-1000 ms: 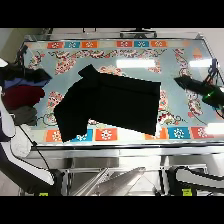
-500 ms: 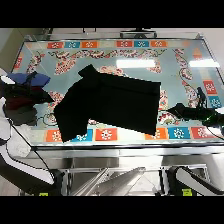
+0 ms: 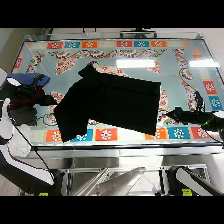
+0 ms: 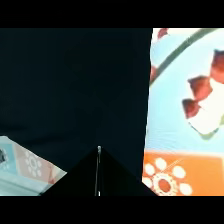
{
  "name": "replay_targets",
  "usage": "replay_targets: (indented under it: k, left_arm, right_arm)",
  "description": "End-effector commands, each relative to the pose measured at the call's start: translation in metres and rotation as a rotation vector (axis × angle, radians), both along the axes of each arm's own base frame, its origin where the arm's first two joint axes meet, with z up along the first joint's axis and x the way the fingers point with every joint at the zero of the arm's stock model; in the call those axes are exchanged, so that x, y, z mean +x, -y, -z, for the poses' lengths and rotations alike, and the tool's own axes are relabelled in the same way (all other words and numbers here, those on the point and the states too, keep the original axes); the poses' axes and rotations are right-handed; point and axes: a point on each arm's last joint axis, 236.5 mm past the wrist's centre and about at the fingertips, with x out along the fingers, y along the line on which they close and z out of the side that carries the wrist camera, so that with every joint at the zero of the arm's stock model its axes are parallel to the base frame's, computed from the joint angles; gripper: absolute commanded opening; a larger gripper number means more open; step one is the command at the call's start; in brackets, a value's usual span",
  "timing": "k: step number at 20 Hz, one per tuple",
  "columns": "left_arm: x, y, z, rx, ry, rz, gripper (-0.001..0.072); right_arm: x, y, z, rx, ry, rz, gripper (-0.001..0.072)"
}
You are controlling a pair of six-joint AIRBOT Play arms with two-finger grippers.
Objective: Fold the shirts.
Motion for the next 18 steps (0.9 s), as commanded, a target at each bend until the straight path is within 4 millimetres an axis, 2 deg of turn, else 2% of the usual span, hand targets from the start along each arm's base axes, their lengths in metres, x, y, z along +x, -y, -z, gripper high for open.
replay_targets:
  k: [1, 2, 3, 4, 8, 9, 11, 14, 15, 16, 17, 18]
  left_arm:
    - [-0.007, 0.006, -0.001, -0.013, -0.022, 0.029, 0.0298]
    - [-0.007, 0.008, -0.001, -0.013, -0.022, 0.032, 0.0358]
    - [-0.005, 0.007, 0.000, -0.010, -0.016, 0.029, 0.0690]
    - [-0.004, 0.007, -0.001, -0.010, -0.018, 0.017, 0.0720]
    - [-0.005, 0.004, 0.000, 0.006, -0.022, 0.025, 0.0720]
    - [-0.007, 0.005, 0.002, 0.021, -0.027, 0.040, 0.0678]
    - [-0.011, 0.008, 0.008, 0.049, -0.044, 0.069, 0.0545]
    - [-0.019, 0.015, 0.025, 0.093, -0.064, 0.103, 0.0544]
    - [-0.019, 0.018, 0.028, 0.096, -0.062, 0.106, 0.0445]
    - [-0.017, 0.018, 0.029, 0.103, -0.054, 0.108, 0.0195]
    - [-0.012, 0.016, 0.026, 0.111, -0.037, 0.107, 0.0001]
    - [-0.006, 0.015, 0.021, 0.117, -0.017, 0.103, 0.0003]
  right_arm:
    - [0.000, 0.000, 0.000, 0.001, -0.002, 0.001, 0.0018]
    - [0.000, 0.000, 0.000, 0.004, -0.005, 0.005, 0.0018]
    - [-0.001, 0.000, 0.000, 0.004, -0.005, 0.005, 0.0018]
    - [-0.001, 0.000, 0.000, 0.004, -0.006, 0.005, 0.0018]
    - [-0.001, 0.000, 0.000, 0.004, -0.005, 0.005, 0.0018]
    - [-0.001, 0.000, 0.000, 0.004, -0.005, 0.005, 0.0018]
    - [-0.001, 0.000, 0.000, 0.004, -0.006, 0.004, 0.0018]
    - [-0.002, 0.000, 0.002, -0.003, -0.010, 0.000, 0.0019]
    - [-0.002, 0.000, 0.002, -0.003, -0.010, 0.000, 0.0019]
    - [-0.002, 0.000, 0.002, -0.002, -0.010, 0.001, 0.0019]
    - [-0.002, 0.000, 0.002, -0.002, -0.010, 0.001, 0.0019]
    - [-0.002, 0.000, 0.002, -0.002, -0.010, 0.000, 0.0019]
